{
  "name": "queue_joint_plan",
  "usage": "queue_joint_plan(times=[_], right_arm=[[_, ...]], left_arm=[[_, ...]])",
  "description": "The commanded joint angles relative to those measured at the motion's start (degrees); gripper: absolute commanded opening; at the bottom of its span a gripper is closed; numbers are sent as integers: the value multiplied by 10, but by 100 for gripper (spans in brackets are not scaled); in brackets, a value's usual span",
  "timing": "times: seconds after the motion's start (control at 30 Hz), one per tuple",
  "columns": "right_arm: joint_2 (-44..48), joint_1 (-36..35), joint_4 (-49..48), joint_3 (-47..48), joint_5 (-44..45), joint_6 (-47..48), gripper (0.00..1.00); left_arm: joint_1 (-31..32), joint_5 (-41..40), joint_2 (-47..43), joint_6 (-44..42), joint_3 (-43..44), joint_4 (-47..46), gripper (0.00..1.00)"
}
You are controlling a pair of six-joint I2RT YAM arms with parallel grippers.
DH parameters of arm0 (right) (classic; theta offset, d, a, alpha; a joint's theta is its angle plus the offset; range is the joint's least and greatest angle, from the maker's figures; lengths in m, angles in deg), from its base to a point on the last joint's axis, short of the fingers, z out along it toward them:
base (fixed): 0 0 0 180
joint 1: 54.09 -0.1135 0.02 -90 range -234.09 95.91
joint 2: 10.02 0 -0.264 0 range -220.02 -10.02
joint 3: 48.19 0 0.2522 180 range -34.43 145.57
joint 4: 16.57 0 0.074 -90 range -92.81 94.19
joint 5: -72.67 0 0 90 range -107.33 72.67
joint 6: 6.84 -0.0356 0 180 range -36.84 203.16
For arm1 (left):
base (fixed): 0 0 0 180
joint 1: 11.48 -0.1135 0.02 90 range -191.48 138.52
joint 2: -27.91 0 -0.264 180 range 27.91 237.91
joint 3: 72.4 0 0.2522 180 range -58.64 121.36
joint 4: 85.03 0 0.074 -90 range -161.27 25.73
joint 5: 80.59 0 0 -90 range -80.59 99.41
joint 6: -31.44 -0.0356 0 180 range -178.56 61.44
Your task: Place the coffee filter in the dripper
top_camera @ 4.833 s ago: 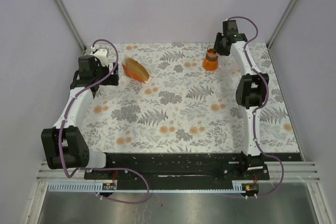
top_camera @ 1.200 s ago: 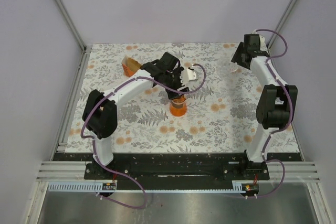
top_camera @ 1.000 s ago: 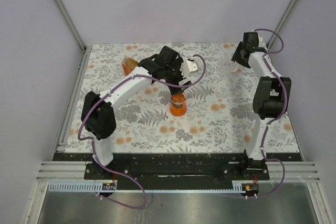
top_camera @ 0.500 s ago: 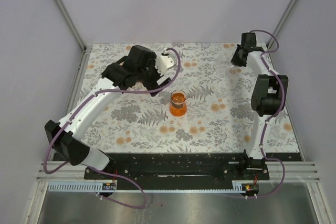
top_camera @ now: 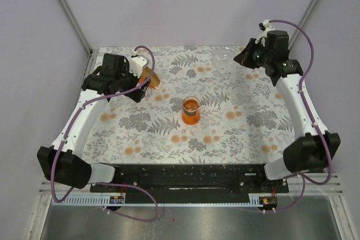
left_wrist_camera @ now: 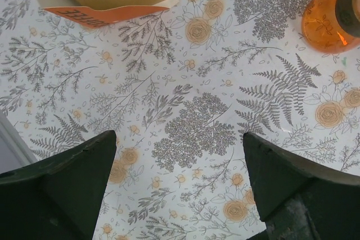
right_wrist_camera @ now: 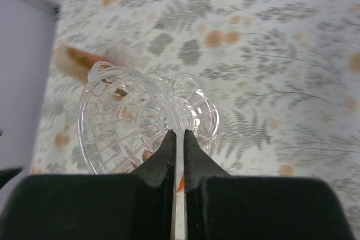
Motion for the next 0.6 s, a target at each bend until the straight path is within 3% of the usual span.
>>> queue_joint_plan(times=[0.0, 0.13, 0.57], right_arm=[[65, -73, -26, -52, -102, -37, 0], [79, -135, -29, -79, -110, -44, 0], [46, -204, -22, -92, -52, -20, 0]], left_arm=[[-22, 18, -27, 20, -9, -32, 99], [-40, 21, -34, 25, -14, -34, 99], [-58, 33, -56, 25, -32, -40, 99]])
